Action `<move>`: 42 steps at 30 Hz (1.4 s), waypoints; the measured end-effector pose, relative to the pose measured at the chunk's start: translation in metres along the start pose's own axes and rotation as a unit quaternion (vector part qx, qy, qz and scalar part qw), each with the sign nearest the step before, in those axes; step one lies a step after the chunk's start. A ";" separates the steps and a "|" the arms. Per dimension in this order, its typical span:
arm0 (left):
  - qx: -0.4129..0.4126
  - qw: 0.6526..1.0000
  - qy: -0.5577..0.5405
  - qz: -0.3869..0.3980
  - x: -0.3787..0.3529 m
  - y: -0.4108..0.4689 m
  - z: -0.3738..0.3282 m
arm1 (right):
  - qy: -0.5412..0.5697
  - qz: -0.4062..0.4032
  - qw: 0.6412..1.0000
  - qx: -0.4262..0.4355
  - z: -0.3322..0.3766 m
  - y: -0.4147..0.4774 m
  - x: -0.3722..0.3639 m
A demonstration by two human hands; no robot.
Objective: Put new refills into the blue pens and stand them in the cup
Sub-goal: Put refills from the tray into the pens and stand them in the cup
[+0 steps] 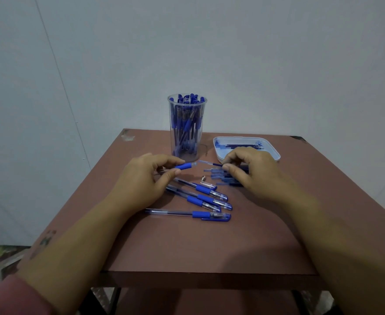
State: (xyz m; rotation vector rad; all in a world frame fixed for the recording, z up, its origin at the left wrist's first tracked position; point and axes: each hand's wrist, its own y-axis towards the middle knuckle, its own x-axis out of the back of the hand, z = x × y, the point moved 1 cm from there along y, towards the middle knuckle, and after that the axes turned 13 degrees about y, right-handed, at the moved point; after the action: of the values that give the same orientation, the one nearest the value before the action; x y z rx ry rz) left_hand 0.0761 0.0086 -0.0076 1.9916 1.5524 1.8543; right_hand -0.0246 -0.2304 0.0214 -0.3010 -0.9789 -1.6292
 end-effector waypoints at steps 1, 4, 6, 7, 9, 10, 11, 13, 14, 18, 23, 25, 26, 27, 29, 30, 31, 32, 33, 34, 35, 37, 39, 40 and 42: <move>-0.001 1.000 0.004 0.001 0.000 0.000 0.000 | 0.000 0.000 1.000 0.002 0.000 0.000 0.000; -0.003 1.000 0.009 -0.002 0.000 0.000 0.000 | -0.005 0.016 1.000 0.002 0.001 0.000 -0.002; -0.004 1.000 0.007 -0.004 0.000 0.000 0.000 | -0.003 0.019 1.000 0.001 0.002 0.000 -0.002; -0.004 1.000 0.005 -0.005 0.000 0.000 0.000 | 0.001 0.019 1.000 -0.001 0.002 -0.001 -0.002; -0.002 1.000 0.000 -0.004 0.000 0.000 -0.001 | 0.009 0.022 1.000 -0.006 0.003 -0.001 -0.002; -0.001 1.000 -0.002 -0.002 0.000 0.000 -0.001 | 0.011 0.024 1.000 -0.007 0.004 -0.002 -0.003; 0.000 1.000 -0.003 -0.001 0.000 0.000 -0.001 | 0.011 0.025 1.000 -0.008 0.004 -0.002 -0.003; 0.000 1.000 -0.003 0.000 0.000 0.000 0.000 | 0.007 0.028 1.000 -0.009 0.003 -0.001 -0.003; -0.002 1.000 0.001 0.002 0.000 0.000 0.001 | 0.003 0.030 0.999 -0.011 0.001 0.000 -0.003; -0.030 0.999 0.023 0.013 0.002 -0.001 0.001 | -0.024 0.029 0.999 0.012 -0.006 0.001 -0.002; -0.045 0.998 0.033 0.009 0.003 -0.001 0.003 | -0.061 0.026 0.996 0.056 -0.007 0.004 -0.006; -0.041 0.999 0.027 0.002 0.003 -0.002 0.002 | -0.060 0.025 0.996 0.057 -0.008 0.004 -0.006; -0.037 0.999 0.023 0.001 0.003 -0.002 0.002 | -0.058 0.023 0.996 0.058 -0.008 0.004 -0.006; -0.032 0.999 0.020 0.001 0.002 -0.002 0.002 | -0.056 0.022 0.996 0.059 -0.008 0.004 -0.006; -0.025 1.000 0.015 0.000 0.001 -0.002 0.002 | -0.057 0.020 0.996 0.063 -0.008 0.003 -0.007; -0.023 1.000 0.014 0.000 0.001 -0.002 0.002 | -0.059 0.021 0.996 0.063 -0.008 0.003 -0.007; -0.022 1.000 0.016 0.000 0.001 -0.002 0.001 | -0.061 0.022 0.996 0.063 -0.008 0.003 -0.007; -0.022 1.000 0.021 0.001 0.001 -0.001 0.001 | -0.063 0.023 0.996 0.062 -0.007 0.003 -0.007; -0.021 0.999 0.025 0.001 0.001 -0.002 0.001 | -0.066 0.024 0.996 0.061 -0.007 0.003 -0.007; -0.021 0.999 0.030 0.001 0.000 -0.002 0.001 | -0.068 0.024 0.996 0.059 -0.006 0.002 -0.007; -0.020 0.999 0.033 0.000 0.001 -0.002 0.002 | -0.068 0.023 0.996 0.060 -0.005 0.002 -0.008; -0.016 0.999 0.040 0.002 0.000 -0.002 0.003 | -0.066 0.023 0.996 0.059 -0.004 0.001 -0.009; -0.017 0.999 0.044 0.002 0.000 -0.002 0.004 | -0.063 0.027 0.996 0.054 -0.003 0.001 -0.010; -0.018 0.999 0.047 0.001 0.000 -0.002 0.004 | -0.061 0.029 0.996 0.052 -0.004 0.000 -0.009; -0.017 0.999 0.049 0.001 0.000 -0.002 0.004 | -0.056 0.032 0.997 0.044 -0.004 0.000 -0.009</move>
State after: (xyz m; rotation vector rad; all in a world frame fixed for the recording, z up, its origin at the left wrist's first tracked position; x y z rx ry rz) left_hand 0.0776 0.0118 -0.0100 1.9161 1.5322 1.9931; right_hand -0.0208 -0.2269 0.0133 -0.3629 -1.1118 -1.5193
